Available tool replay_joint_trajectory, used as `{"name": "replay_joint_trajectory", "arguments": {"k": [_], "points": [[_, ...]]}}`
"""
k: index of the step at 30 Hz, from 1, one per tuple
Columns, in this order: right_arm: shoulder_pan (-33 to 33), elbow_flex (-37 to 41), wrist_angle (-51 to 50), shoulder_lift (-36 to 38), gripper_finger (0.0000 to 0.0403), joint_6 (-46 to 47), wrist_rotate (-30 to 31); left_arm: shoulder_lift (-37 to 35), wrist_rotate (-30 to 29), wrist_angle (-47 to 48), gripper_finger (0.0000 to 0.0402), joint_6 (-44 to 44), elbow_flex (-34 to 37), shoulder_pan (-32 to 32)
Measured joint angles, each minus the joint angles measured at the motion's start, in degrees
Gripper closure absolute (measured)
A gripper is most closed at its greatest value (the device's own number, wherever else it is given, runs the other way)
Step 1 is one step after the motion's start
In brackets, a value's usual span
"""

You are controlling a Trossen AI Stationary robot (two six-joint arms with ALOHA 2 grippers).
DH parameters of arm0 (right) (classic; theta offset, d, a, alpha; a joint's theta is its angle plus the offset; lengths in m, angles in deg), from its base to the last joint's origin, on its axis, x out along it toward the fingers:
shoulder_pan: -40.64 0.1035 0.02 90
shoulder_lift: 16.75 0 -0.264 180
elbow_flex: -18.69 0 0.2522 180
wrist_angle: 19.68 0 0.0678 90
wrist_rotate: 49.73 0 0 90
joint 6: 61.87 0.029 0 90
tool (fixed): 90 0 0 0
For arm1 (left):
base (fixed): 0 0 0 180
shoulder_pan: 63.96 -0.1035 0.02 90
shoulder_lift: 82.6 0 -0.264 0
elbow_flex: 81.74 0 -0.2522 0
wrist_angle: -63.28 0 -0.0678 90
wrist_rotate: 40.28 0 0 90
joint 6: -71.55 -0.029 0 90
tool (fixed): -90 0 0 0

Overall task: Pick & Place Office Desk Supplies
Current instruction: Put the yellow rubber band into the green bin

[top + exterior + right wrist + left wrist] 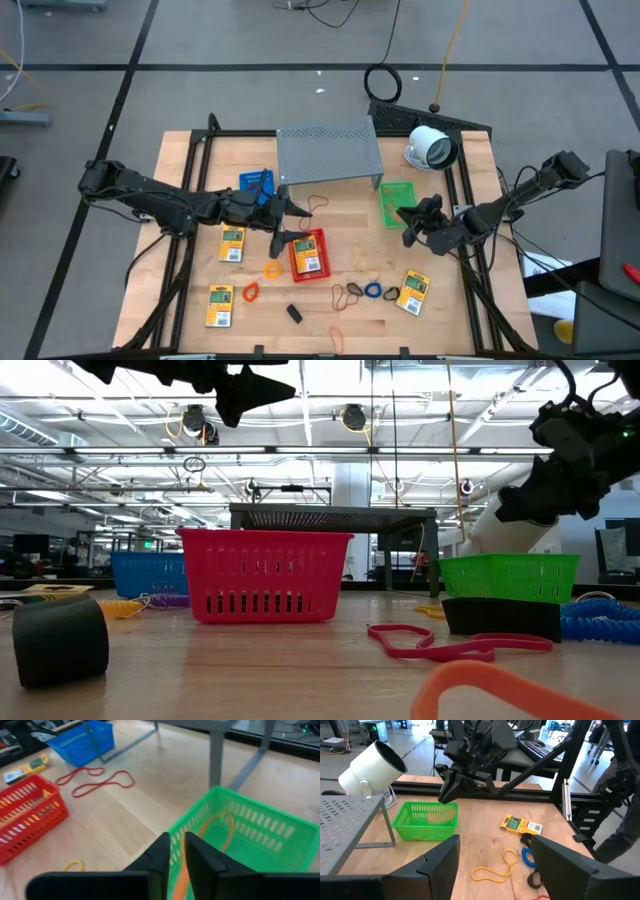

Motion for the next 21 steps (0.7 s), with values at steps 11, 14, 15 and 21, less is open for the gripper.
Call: {"name": "replay_joint_trajectory", "arguments": {"k": [11, 14, 15, 21], "points": [[0.0, 0.0, 3.06, -0.02, 0.0266, -4.53, 0.0, 0.0, 0.0, -0.48, 0.0147, -3.27, 0.0, 0.0], [0.13, 0.0, 10.16, -0.82, 0.0261, -12.68, -1.28, 0.0, 0.0, -1.42, 0.0147, -3.17, 0.0, 0.0], [0.15, 0.0, 13.09, -1.23, 0.0261, -15.99, -2.76, 0.0, 0.0, -1.61, 0.0147, -3.04, 0.0, 0.0], [0.15, -0.02, 35.0, -6.11, 0.0269, -31.35, -18.64, 0.0, 0.83, -1.73, 0.0147, -2.8, 0.0, 0.0]]}}
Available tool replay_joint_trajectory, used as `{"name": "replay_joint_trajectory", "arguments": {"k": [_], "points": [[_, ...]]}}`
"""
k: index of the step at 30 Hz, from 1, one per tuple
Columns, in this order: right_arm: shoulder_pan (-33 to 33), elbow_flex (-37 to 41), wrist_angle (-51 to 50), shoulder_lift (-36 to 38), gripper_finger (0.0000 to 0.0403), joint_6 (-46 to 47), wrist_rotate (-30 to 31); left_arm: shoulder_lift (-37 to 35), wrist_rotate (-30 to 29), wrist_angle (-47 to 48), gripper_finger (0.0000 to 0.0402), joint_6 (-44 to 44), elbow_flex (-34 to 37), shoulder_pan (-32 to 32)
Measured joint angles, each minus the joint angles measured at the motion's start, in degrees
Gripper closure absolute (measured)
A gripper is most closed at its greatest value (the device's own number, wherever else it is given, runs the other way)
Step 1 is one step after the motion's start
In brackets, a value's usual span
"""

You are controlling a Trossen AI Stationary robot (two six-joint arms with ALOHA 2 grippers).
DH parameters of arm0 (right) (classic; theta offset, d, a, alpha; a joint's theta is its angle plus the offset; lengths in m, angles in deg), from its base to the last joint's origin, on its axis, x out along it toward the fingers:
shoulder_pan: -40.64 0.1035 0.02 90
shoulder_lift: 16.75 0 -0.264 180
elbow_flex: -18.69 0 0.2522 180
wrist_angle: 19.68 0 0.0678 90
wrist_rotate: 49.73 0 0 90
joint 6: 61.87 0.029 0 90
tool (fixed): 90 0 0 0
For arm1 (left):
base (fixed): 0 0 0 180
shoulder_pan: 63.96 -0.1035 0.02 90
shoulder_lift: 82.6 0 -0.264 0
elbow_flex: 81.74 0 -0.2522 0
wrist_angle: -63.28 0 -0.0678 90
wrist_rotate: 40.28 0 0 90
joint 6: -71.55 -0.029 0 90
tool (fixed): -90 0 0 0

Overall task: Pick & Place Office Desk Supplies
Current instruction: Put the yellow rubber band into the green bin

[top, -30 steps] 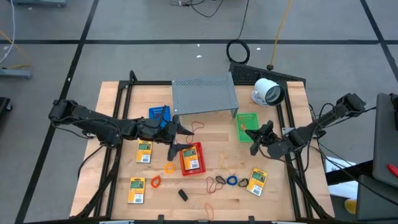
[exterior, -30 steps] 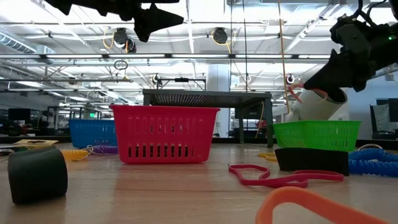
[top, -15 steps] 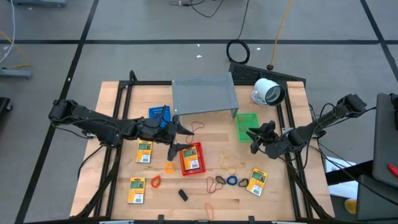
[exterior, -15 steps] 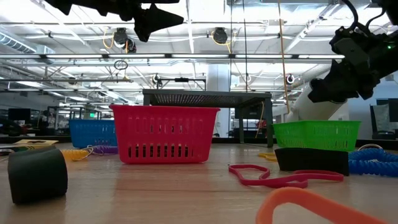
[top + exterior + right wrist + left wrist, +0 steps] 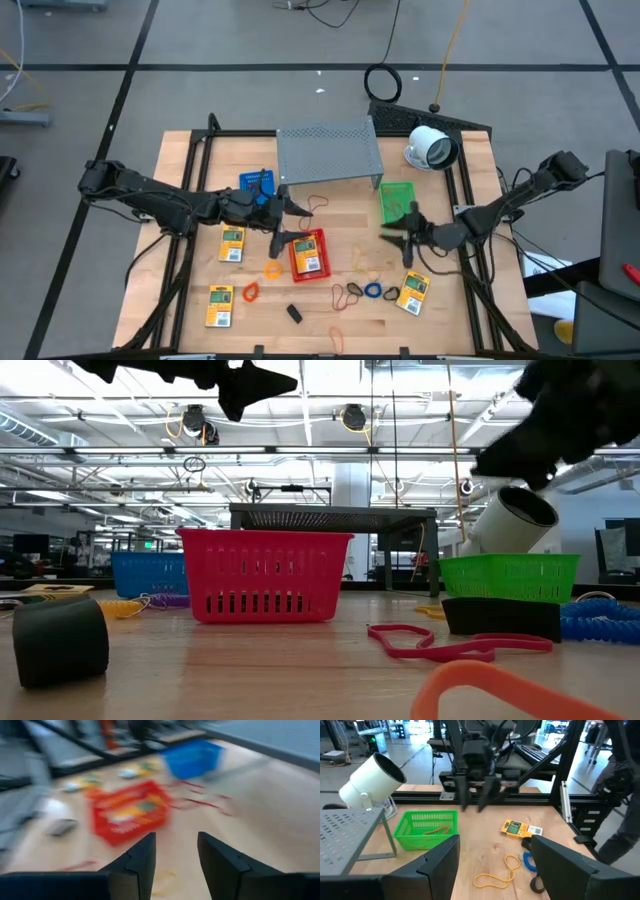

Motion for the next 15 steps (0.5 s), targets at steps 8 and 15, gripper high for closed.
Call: {"name": "replay_joint_trajectory", "arguments": {"k": [8, 15], "points": [[0.02, -0.02, 22.87, -10.54, 0.0272, -11.37, -5.13, 0.0, 0.18, -1.78, 0.0147, 0.03, 0.0, 0.0], [1.42, -0.02, 28.37, -17.4, 0.0273, -8.69, -12.92, 0.0, 3.05, -15.61, 0.0147, 5.59, 0.0, -0.02]]}}
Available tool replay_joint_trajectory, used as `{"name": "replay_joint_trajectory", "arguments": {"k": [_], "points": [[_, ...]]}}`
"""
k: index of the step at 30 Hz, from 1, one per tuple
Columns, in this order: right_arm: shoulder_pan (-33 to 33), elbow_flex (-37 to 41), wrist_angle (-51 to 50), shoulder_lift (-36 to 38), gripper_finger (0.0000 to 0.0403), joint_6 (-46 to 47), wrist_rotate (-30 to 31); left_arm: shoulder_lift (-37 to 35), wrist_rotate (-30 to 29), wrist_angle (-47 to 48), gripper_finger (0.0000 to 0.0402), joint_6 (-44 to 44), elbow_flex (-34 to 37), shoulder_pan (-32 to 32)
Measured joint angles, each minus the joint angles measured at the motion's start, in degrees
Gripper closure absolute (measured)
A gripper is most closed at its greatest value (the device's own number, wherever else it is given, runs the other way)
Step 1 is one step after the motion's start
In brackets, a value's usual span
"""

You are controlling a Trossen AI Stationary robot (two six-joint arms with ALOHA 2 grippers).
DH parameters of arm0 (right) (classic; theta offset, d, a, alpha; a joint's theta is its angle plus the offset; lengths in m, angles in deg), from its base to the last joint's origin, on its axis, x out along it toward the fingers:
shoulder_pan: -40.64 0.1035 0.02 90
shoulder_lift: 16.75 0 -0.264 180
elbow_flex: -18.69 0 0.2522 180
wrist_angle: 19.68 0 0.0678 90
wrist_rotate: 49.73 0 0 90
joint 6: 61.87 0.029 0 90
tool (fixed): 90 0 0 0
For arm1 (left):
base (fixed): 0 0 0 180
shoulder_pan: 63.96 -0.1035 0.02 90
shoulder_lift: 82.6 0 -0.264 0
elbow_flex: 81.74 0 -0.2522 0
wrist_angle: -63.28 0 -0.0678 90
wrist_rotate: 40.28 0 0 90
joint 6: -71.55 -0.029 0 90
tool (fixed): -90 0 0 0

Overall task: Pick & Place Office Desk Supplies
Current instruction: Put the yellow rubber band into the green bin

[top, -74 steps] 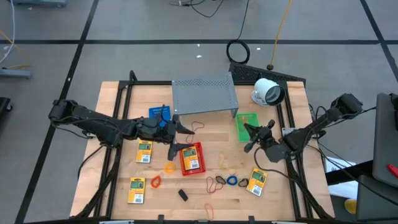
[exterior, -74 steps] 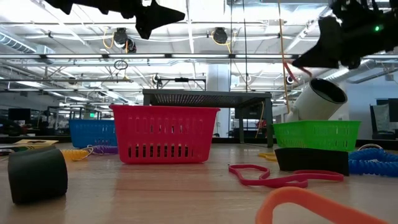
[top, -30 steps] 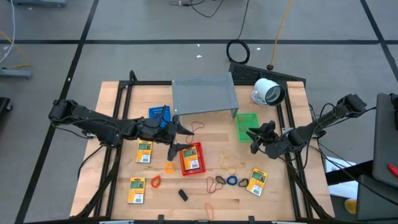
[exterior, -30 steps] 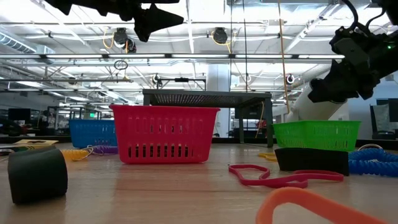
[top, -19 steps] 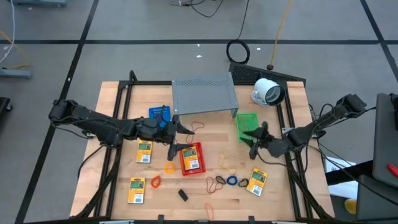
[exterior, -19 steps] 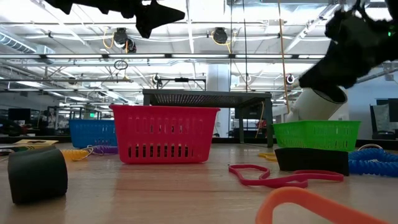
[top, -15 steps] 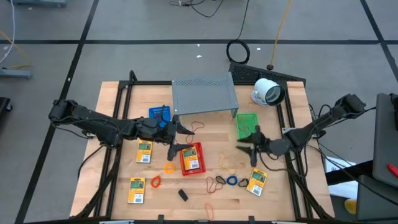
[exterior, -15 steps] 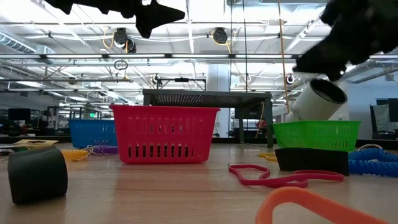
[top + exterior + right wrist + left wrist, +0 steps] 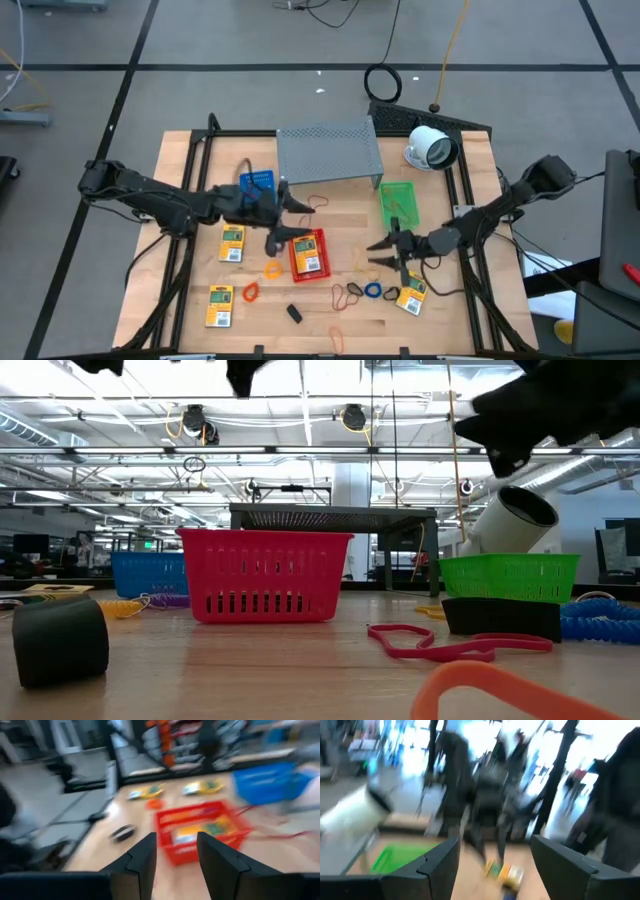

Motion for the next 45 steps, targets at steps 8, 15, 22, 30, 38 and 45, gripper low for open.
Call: {"name": "replay_joint_trajectory", "arguments": {"k": [8, 15, 22, 30, 38, 45], "points": [[3.45, 0.0, 12.02, -5.3, 0.0273, -2.87, 3.13, 0.28, -14.65, 20.46, 0.0147, -6.19, -6.05, 4.49], [3.47, 0.0, 16.78, -5.23, 0.0273, -8.68, -3.23, 0.18, -14.72, 33.37, 0.0147, -9.92, -11.69, 7.07], [3.36, -0.01, 16.93, -5.23, 0.0273, -8.55, -5.83, 0.05, -12.23, 32.62, 0.0147, -12.98, -11.76, 8.88], [3.04, -0.02, 18.03, -5.21, 0.0273, -11.21, -5.79, 0.81, -5.52, 21.92, 0.0147, -12.9, -3.77, 8.64], [2.99, -0.04, 13.09, -5.19, 0.0273, -5.86, -1.98, 0.65, 6.23, 4.83, 0.0147, -11.29, 5.83, 3.55], [1.71, -0.04, 0.43, -5.19, 0.0273, 7.8, 0.04, 0.57, 5.72, 1.32, 0.0147, -9.48, 8.57, -0.58]]}}
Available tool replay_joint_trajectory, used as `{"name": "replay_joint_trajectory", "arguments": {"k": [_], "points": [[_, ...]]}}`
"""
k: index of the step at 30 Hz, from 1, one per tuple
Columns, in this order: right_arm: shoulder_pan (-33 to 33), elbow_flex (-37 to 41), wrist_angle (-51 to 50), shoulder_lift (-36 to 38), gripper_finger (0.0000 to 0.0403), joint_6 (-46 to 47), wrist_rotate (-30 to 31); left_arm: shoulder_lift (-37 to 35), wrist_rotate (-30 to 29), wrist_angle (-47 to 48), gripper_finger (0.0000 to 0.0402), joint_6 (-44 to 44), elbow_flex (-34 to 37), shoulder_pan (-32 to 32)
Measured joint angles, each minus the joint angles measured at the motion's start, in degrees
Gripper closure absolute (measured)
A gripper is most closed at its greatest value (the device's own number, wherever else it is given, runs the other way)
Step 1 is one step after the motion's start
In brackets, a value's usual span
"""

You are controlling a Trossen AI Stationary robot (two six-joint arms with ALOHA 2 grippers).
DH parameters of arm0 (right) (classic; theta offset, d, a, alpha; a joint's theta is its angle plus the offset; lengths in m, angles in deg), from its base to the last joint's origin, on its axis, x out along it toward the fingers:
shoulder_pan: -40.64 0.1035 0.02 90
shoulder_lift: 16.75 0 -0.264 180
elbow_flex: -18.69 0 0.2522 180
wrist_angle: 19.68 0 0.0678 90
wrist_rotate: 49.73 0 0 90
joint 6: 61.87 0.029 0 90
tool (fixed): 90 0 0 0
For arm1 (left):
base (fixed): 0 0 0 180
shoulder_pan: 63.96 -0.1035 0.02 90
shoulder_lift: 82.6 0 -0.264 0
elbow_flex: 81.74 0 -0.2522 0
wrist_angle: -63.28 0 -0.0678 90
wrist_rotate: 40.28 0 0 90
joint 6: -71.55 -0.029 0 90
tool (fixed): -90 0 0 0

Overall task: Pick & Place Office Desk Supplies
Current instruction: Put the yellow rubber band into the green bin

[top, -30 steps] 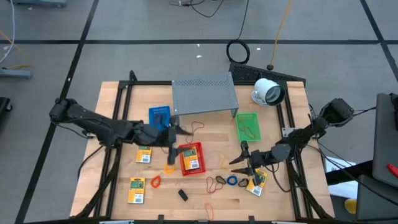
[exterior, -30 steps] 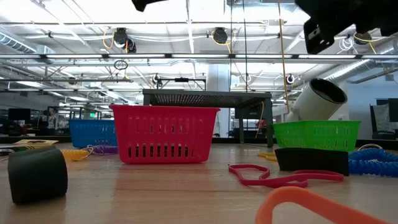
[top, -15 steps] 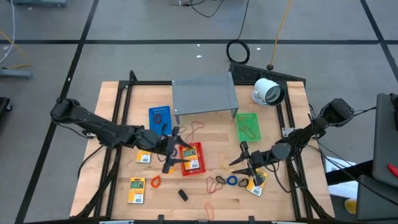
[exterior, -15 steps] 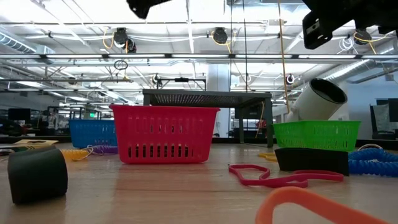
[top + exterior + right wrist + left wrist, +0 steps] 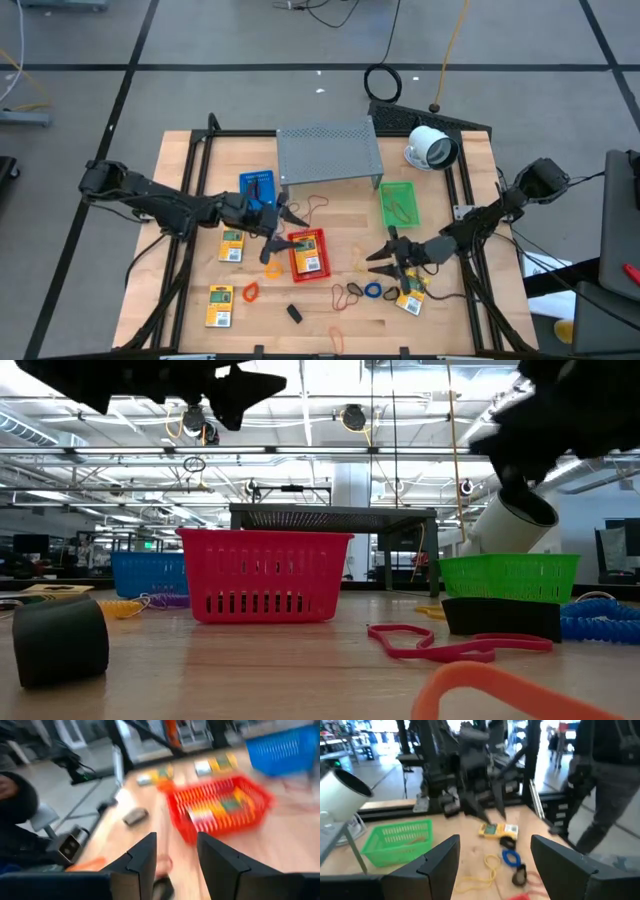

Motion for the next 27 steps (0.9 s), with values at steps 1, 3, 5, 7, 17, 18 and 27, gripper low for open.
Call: {"name": "replay_joint_trajectory", "arguments": {"k": [1, 3, 5, 7, 17, 18, 27], "points": [[-0.24, 0.0, -2.3, 0.0, 0.0273, 2.41, -0.06, 0.0, -0.02, -0.02, 0.0147, 0.5, -0.02, -0.44], [-0.72, 0.02, -6.41, 0.0, 0.0273, 7.04, -1.34, 0.02, -0.03, 0.23, 0.0147, 1.13, -0.02, -1.16], [-0.77, -0.48, -11.07, 0.0, 0.0273, 10.69, -2.78, 0.02, -0.09, 0.41, 0.0147, 1.29, -0.03, -1.65], [-0.54, -2.18, -16.38, -0.07, 0.0273, 11.94, -3.31, 0.02, -0.06, 0.89, 0.0147, 1.41, -0.04, -1.94], [1.0, -10.25, -32.0, -0.02, 0.0273, 13.28, -4.33, 0.04, -0.04, 1.27, 0.0147, 3.07, -0.04, -1.98], [1.0, -10.25, -32.9, -0.08, 0.0273, 14.11, -4.33, 0.04, -0.04, 1.34, 0.0147, 3.3, -0.04, -1.98], [0.11, -10.23, -33.25, -8.05, 0.0273, 19.87, -6.23, 0.04, -0.07, 1.73, 0.0147, 4.09, -0.04, -1.98]]}}
